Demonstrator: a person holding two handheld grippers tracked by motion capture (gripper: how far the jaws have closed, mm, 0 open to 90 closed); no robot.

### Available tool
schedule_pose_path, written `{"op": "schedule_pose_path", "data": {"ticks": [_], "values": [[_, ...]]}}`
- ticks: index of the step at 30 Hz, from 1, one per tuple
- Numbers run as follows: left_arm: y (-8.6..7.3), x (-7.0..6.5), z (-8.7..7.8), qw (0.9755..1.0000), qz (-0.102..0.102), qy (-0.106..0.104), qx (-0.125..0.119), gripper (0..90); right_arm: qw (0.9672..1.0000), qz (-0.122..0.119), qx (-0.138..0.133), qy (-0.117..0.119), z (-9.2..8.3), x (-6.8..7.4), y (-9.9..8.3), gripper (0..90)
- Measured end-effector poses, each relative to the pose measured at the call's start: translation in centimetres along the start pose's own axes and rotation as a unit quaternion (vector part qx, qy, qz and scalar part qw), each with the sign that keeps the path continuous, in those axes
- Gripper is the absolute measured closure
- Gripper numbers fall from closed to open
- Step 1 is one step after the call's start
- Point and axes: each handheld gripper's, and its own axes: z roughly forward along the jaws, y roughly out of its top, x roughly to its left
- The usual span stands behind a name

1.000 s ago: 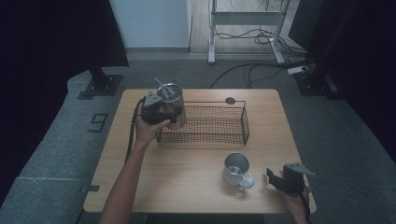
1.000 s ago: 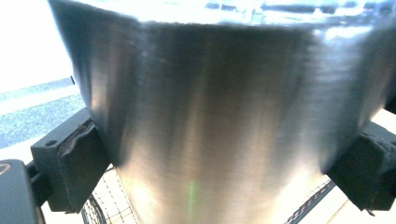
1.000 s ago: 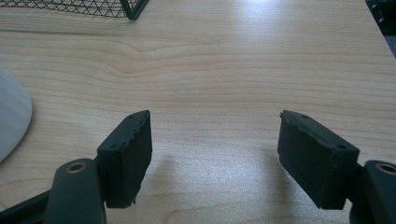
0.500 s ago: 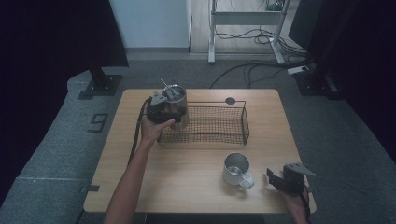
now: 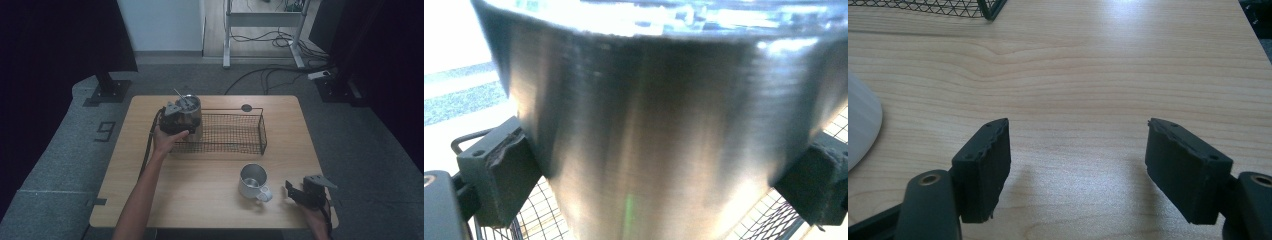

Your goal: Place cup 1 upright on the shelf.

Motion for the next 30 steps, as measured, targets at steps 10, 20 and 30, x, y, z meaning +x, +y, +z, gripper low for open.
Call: {"op": "schedule_pose_path", "data": {"ticks": [10, 20, 30], "values": [[-0.8, 0.1, 0.5, 0.9999, -0.002, 0.005, 0.010, 4.4, 1.0000, -0.001, 0.001, 0.000, 0.0, 0.0, 0.0, 25.8], [-1.5, 0.0, 1.1, 0.9996, -0.002, 0.008, 0.028, 4.4, 1.0000, -0.002, 0.002, -0.001, 0.0, 0.0, 0.0, 25.9], [-2.2, 0.2, 1.7, 0.9989, -0.007, 0.013, 0.044, 4.4, 1.0000, -0.002, 0.002, 0.000, 0.0, 0.1, 0.0, 25.9]]}}
